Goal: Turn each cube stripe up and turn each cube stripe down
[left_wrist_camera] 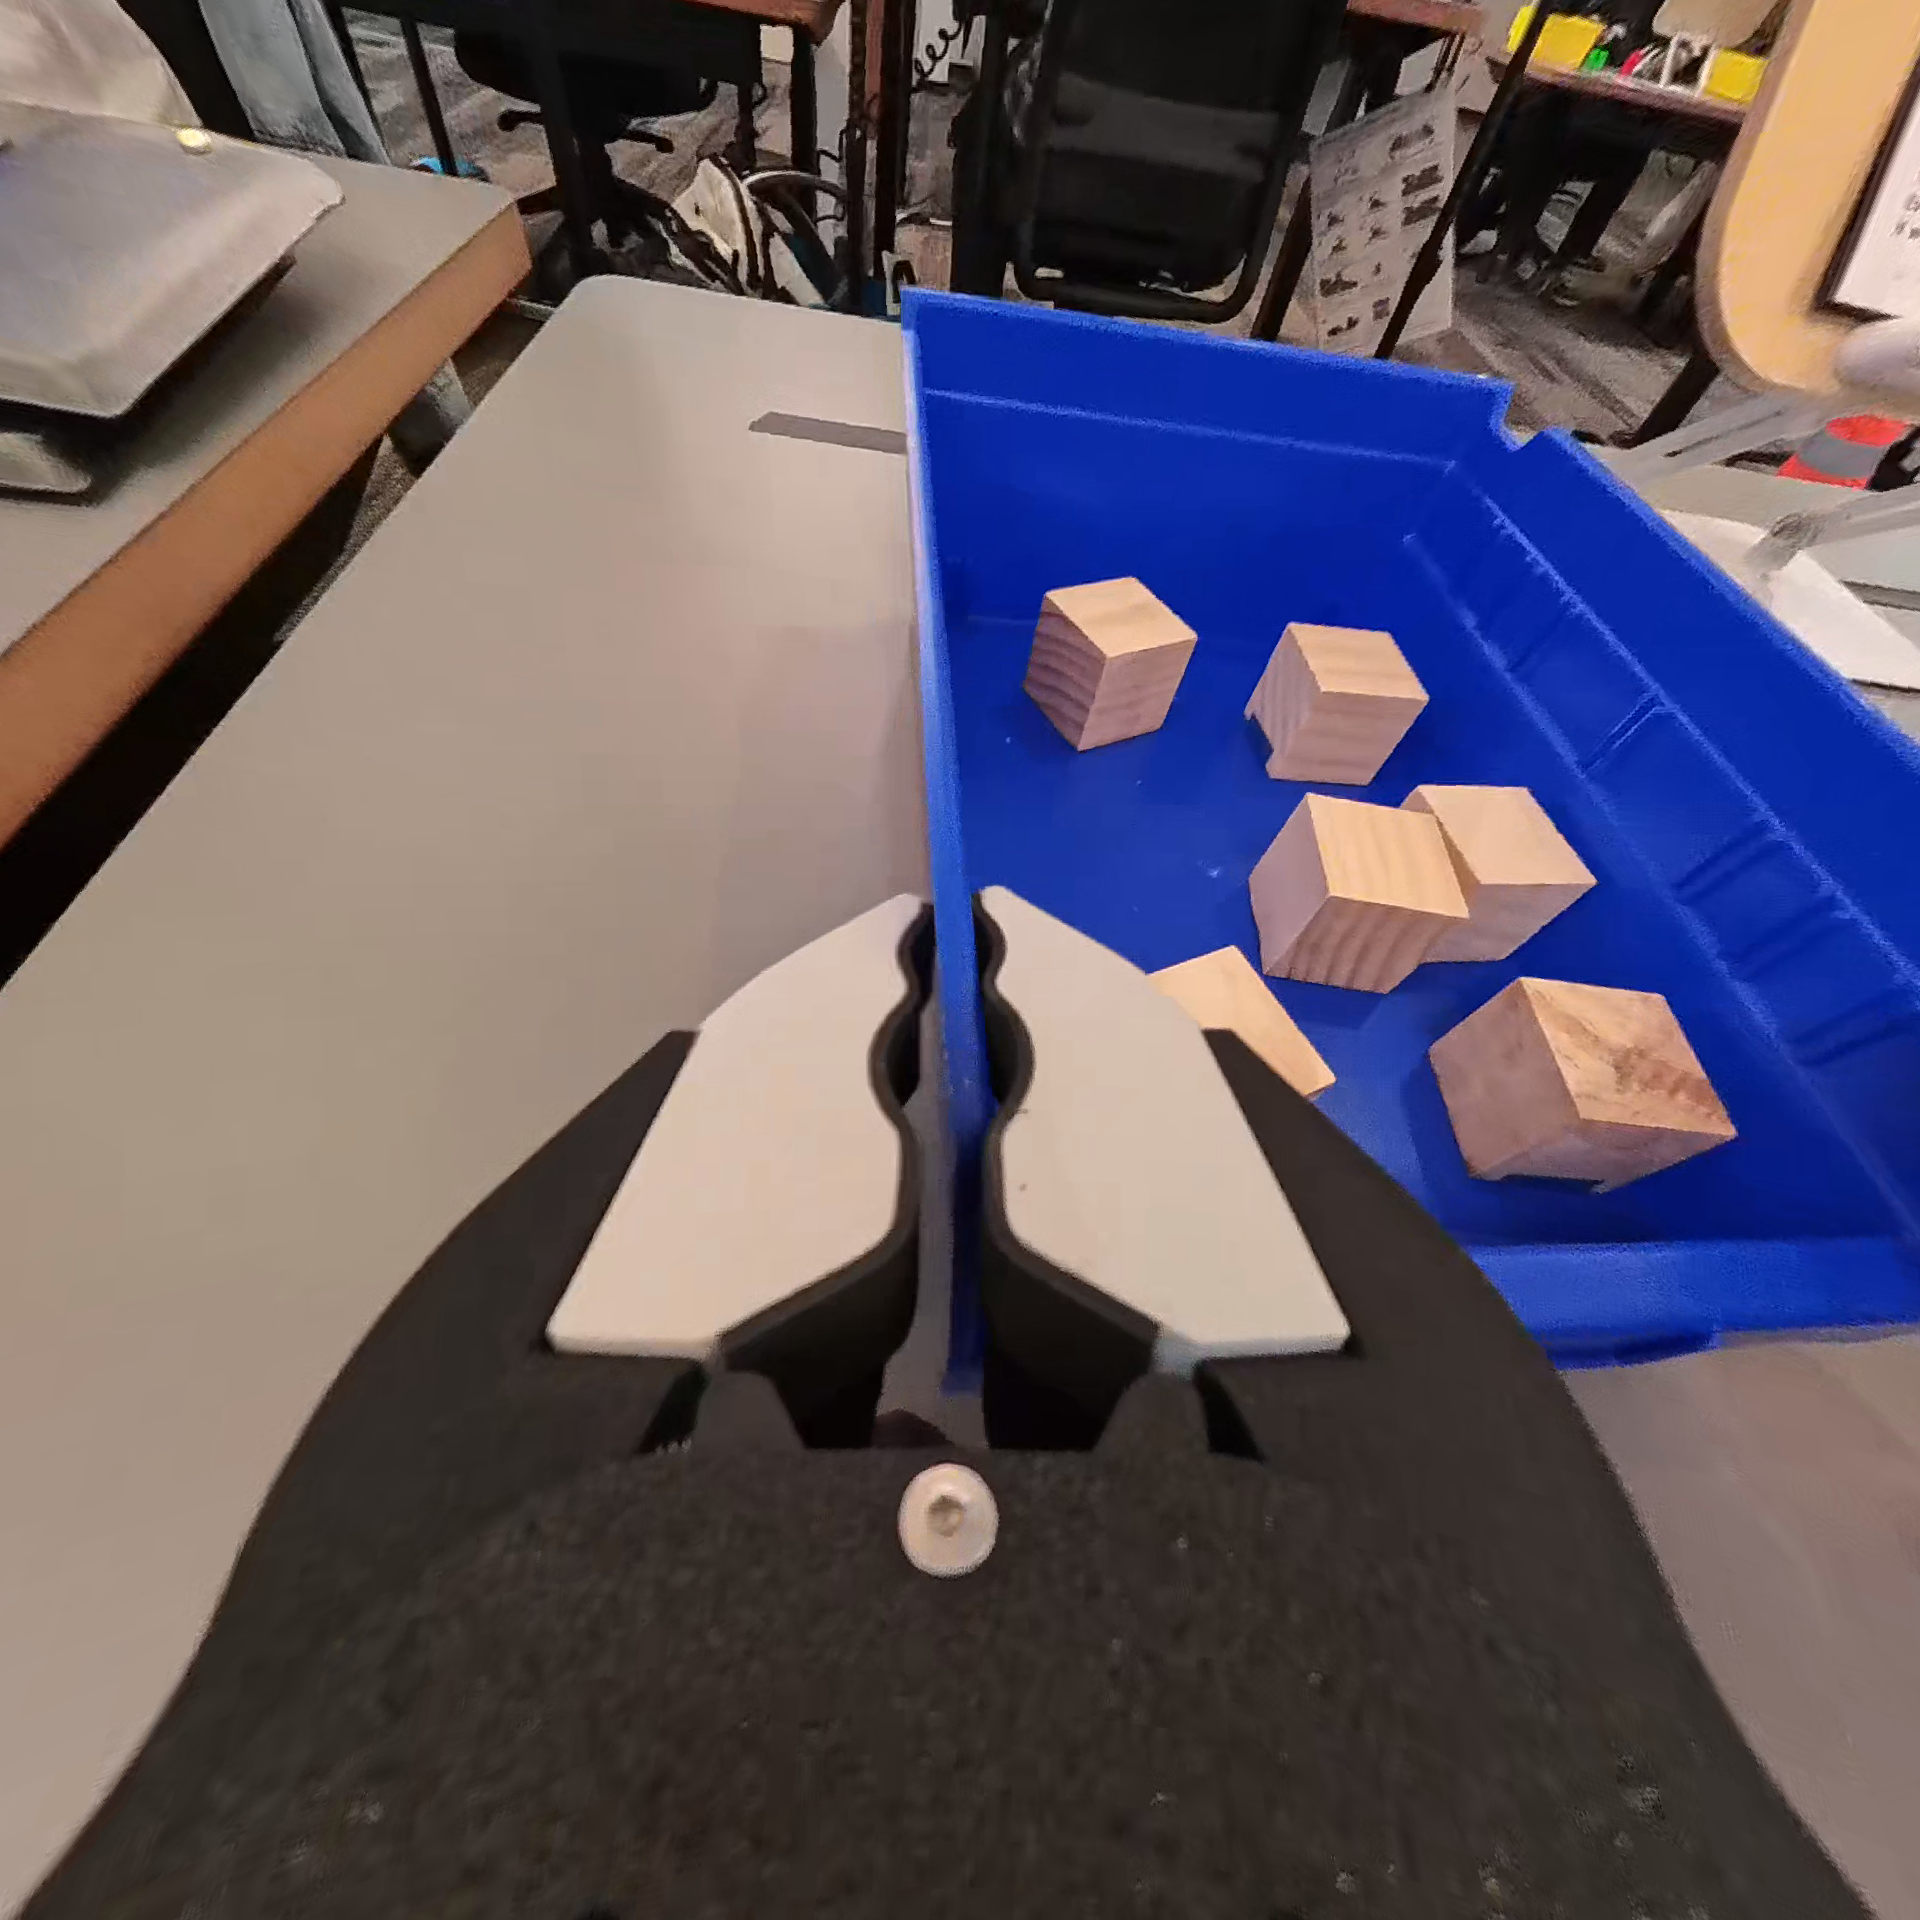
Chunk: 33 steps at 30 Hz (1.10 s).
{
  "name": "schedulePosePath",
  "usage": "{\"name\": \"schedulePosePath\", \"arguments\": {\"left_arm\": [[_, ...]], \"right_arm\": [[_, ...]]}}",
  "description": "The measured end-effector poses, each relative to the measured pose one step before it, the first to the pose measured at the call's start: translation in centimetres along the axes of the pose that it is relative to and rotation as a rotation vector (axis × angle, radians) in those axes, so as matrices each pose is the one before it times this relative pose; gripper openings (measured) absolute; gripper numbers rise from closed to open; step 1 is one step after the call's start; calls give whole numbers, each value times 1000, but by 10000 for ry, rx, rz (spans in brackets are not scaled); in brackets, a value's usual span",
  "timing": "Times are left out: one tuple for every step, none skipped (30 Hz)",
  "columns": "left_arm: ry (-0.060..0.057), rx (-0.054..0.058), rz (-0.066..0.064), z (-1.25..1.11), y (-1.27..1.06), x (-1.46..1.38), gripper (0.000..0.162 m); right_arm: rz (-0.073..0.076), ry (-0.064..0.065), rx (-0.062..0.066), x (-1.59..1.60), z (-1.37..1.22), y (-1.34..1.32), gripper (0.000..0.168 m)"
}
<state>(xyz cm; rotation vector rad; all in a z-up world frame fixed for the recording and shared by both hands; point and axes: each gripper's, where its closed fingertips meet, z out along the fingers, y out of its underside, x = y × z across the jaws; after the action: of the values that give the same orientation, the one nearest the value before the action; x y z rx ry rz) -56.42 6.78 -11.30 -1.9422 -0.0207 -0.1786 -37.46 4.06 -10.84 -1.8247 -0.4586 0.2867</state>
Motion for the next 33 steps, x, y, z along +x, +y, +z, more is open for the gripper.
{"name": "schedulePosePath", "arguments": {"left_arm": [[-302, -110, -59, -280, 131, -436, 16], [-242, -239, -92, -495, 264, -404, 28], [-199, -262, -169, -722, 291, -406, 39], [-302, -237, -242, -888, 291, -571, 52], [-266, -268, -154, -1073, 317, -510, 60], [-82, -265, -67, -1169, 336, -127, 63], [26, -287, -7, -1180, 402, 323, 66], [261, -251, 208, -1117, 425, 1155, 66], [283, -230, 365, -1001, 390, 1724, 71], [261, -171, 471, -855, 251, 2129, 76], [451, -193, 546, -711, 187, 2749, 72], [763, -246, 596, -481, 130, 3528, 65], [944, -101, 567, -169, -304, 3987, 59], [877, 238, 378, 194, -898, 3895, 58], [891, 379, 296, 560, -1028, 3797, 54], [865, 390, 330, 872, -1082, 3507, 46], [537, 443, 206, 1138, -1074, 2655, 42], [179, 343, 119, 1322, -763, 1745, 41], [22, 115, 175, 1365, -223, 1179, 41], [-118, -55, 58, 1347, 205, 683, 42], [-16, -242, -228, 1241, 635, 585, 46], [211, -403, -407, 1056, 857, 668, 52], [267, -401, -506, 876, 878, 501, 60], [255, -459, -622, 676, 867, 236, 58], [421, -506, -640, 461, 656, 178, 40], [814, -65, -677, 337, -28, 535, 37], [1033, 216, -753, 136, -514, 714, 27], [767, 393, -763, 41, -795, 333, 24], [415, 477, -578, 12, -873, -112, 26], [270, 377, -214, 66, -714, -201, 26], [201, 167, -34, 102, -357, -123, 21], [227, -12, 26, 98, -50, 51, 9], [-137, -149, 37, 64, 132, -341, 0]], "right_arm": [[-293, -659, -358, -176, -486, 276, 18], [-216, -628, -402, -39, -700, 367, 25], [-223, -584, -588, 120, -923, 748, 36], [-200, -565, -787, 195, -1077, 1156, 46], [-250, -608, -915, 162, -1255, 1532, 54], [-210, -430, -831, 472, -1407, 1630, 64], [-169, -263, -573, 735, -1522, 1507, 64], [-86, -144, -363, 829, -1551, 1468, 62], [-139, -75, -212, 809, -1556, 1360, 61], [-127, 201, 165, 1135, -1545, 790, 61], [31, 431, 490, 1409, -1544, 420, 59], [108, 200, 498, 1123, -1433, 420, 55], [113, -261, 314, 485, -1242, 695, 55], [156, -487, 166, 158, -1043, 947, 56], [177, -264, 49, 502, -888, 1112, 57], [183, 68, 108, 942, -809, 995, 58], [89, 149, 235, 985, -775, 845, 58], [-55, 61, 352, 752, -723, 757, 54], [-131, 191, 458, 803, -624, 605, 54], [-174, 468, 229, 997, -708, 667, 54], [-87, 682, 11, 1199, -827, 780, 57], [24, 707, 93, 1241, -861, 699, 57], [110, 602, 272, 1085, -900, 511, 56], [161, 576, 343, 980, -890, 291, 51], [100, 407, 136, 655, -821, 243, 39], [-34, 145, 78, 244, -603, 5, 36], [12, 185, 7, 265, -395, -92, 36], [135, -1, -61, 36, -195, -79, 35], [372, -215, -56, -191, 34, -62, 36], [517, -392, -104, -375, 168, 72, 37], [483, -353, -230, -256, 235, 330, 36], [350, -111, -288, 111, 275, 440, 31], [220, 153, -75, 472, 217, 153, 29]]}}
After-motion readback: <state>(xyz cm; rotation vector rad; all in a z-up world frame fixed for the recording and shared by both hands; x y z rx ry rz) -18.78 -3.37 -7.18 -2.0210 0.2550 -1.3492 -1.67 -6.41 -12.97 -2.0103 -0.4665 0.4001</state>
